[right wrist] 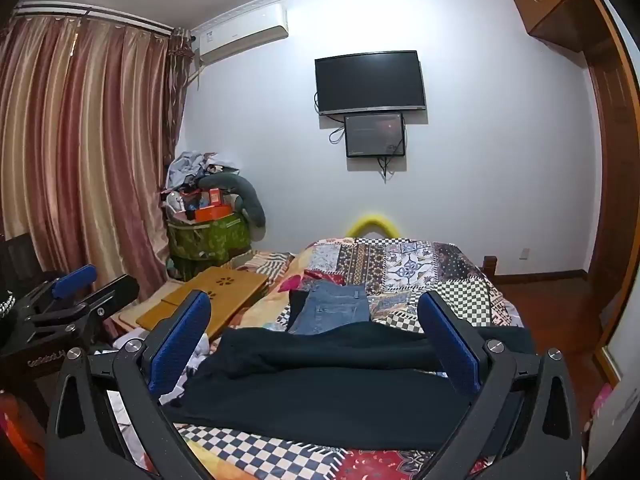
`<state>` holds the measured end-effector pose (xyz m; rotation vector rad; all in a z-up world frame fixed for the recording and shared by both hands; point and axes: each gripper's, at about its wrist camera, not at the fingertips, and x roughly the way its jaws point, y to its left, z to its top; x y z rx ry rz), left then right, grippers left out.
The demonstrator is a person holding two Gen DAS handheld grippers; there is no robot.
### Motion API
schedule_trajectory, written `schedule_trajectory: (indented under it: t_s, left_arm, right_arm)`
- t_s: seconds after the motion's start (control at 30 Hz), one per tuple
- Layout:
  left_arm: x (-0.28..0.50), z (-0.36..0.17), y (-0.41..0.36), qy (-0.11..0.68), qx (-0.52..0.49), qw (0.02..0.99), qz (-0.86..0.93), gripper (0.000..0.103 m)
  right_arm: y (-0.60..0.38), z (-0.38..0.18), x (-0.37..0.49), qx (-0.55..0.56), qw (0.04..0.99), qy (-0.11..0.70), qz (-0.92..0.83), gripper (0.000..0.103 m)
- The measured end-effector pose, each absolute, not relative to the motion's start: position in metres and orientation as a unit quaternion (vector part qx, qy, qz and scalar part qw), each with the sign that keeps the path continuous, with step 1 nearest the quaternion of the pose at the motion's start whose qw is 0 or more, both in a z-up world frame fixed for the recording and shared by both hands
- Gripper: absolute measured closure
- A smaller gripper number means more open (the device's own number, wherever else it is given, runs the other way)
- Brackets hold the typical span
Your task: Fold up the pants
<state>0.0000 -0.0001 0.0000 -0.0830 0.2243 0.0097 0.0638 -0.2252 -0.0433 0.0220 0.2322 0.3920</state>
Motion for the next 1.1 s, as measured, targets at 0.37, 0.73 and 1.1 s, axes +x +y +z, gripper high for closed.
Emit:
schedule_trajectory:
  t_s: [0.37, 0.73, 1.1]
  left_arm:
    - [0.01, -0.009, -0.001, 0.116, -0.049, 0.992, 0.006, 0.0]
    - [0.007, 0.0, 0.004, 0.11, -0.047, 0.993, 0.001, 0.0]
    - [0.003, 0.002, 0.0, 0.105, -0.043, 0.994, -0.003, 0.0]
  right_arm:
    - [-0.226, -0.045, 0.065, 0.008, 0.974, 0.117, 0.192, 0.0]
    - [-0.23, -0.043, 0.068, 0.015, 0.976, 0.121, 0.18, 0.0]
    - [-0.234, -0.041, 0.069, 0.02, 0.977, 0.119, 0.177, 0.0]
